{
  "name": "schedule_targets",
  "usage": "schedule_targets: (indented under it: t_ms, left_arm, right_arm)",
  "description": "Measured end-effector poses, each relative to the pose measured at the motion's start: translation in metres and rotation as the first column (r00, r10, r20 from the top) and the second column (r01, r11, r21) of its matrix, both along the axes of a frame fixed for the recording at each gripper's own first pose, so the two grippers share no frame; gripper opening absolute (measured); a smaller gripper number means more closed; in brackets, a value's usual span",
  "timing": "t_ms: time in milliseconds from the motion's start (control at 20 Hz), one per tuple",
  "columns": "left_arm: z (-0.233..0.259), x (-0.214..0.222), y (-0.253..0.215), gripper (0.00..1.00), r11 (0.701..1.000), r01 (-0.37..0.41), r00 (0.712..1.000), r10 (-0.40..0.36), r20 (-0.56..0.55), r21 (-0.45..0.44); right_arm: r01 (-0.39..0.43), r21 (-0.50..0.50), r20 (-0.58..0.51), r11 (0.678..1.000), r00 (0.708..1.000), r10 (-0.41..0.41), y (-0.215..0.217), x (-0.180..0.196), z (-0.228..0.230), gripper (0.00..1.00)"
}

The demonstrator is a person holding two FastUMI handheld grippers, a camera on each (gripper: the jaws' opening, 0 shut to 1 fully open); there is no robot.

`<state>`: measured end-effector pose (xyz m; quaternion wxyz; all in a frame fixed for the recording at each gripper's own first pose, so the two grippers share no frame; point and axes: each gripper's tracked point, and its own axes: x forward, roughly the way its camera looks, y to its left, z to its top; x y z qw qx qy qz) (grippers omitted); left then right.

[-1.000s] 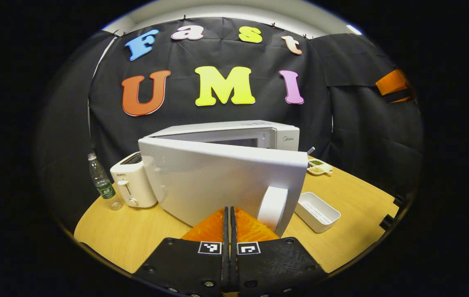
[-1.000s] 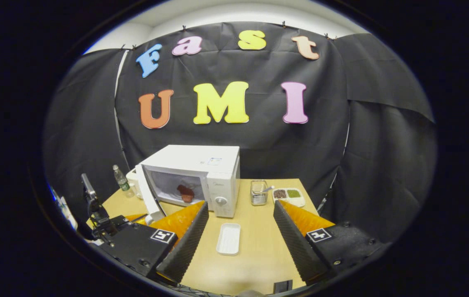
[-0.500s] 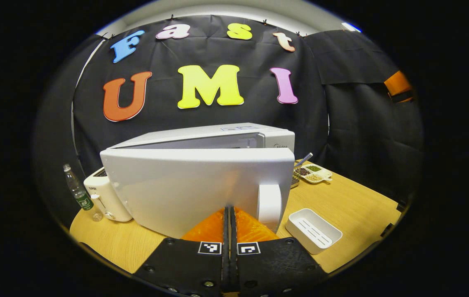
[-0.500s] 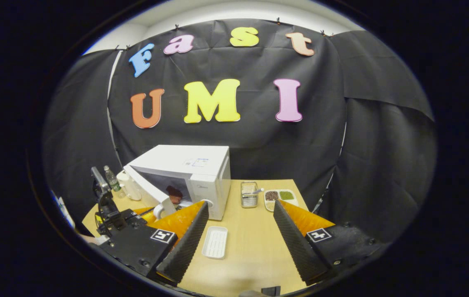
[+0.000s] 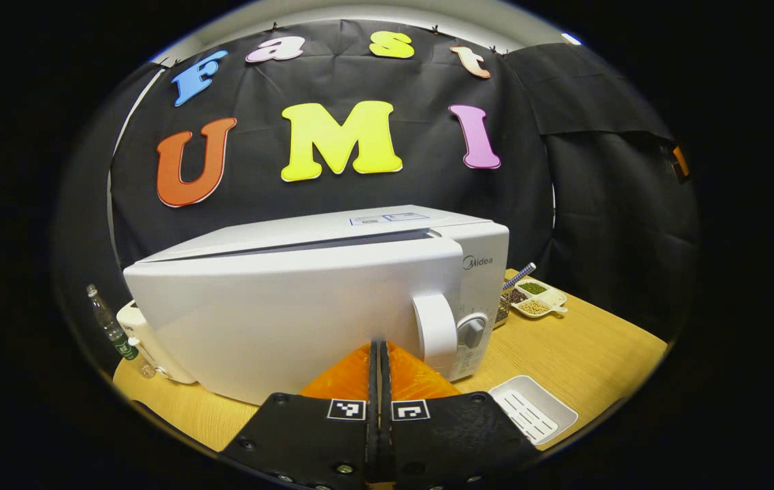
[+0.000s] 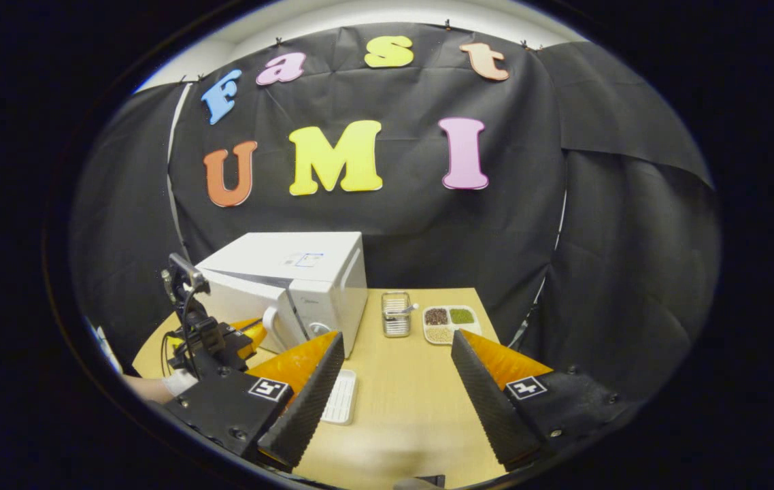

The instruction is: Open the microwave oven with the left hand, put the food in, and close the microwave oven.

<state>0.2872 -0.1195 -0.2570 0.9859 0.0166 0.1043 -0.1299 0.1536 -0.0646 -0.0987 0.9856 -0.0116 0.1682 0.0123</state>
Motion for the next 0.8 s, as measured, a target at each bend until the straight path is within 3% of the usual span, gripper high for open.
schedule_targets:
  t_ms: [50, 100, 150, 600, 650, 700, 800]
  left_arm:
    - [0.001, 0.006, -0.002, 0.0, 1.0, -0.006, 1.0, 0.006, -0.002, -0.001]
    - [0.001, 0.01, -0.001, 0.0, 1.0, -0.013, 1.0, 0.013, 0.0, -0.003]
    - [0.0, 0.013, 0.001, 0.0, 1.0, -0.029, 1.0, 0.029, -0.007, -0.001]
    - [-0.001, 0.028, -0.001, 0.0, 0.999, -0.039, 0.999, 0.039, -0.024, 0.01]
    - [0.002, 0.026, -0.001, 0.0, 0.999, -0.048, 0.999, 0.048, -0.016, -0.001]
    - [-0.001, 0.026, -0.002, 0.0, 0.999, -0.044, 0.999, 0.044, -0.024, 0.007]
    - [0.0, 0.025, -0.002, 0.0, 0.999, -0.05, 0.999, 0.05, -0.02, 0.015]
  right_arm:
    - [-0.001, 0.003, -0.005, 1.0, 1.0, 0.001, -0.003, 0.002, -0.002, 1.0]
    - [0.0, 0.005, -0.007, 1.0, 1.0, 0.0, -0.006, 0.002, -0.002, 0.91]
    - [-0.003, 0.007, -0.007, 1.0, 1.0, 0.003, -0.008, 0.004, -0.002, 1.0]
    - [-0.021, 0.011, -0.008, 1.0, 1.0, 0.021, -0.01, 0.015, 0.002, 1.0]
    - [-0.022, 0.012, -0.008, 1.0, 1.0, 0.022, -0.01, 0.015, 0.002, 0.91]
    - [-0.025, 0.009, -0.006, 1.0, 1.0, 0.025, -0.009, 0.016, 0.002, 1.0]
    - [-0.03, 0.011, -0.007, 0.999, 1.0, 0.03, -0.007, 0.018, 0.002, 1.0]
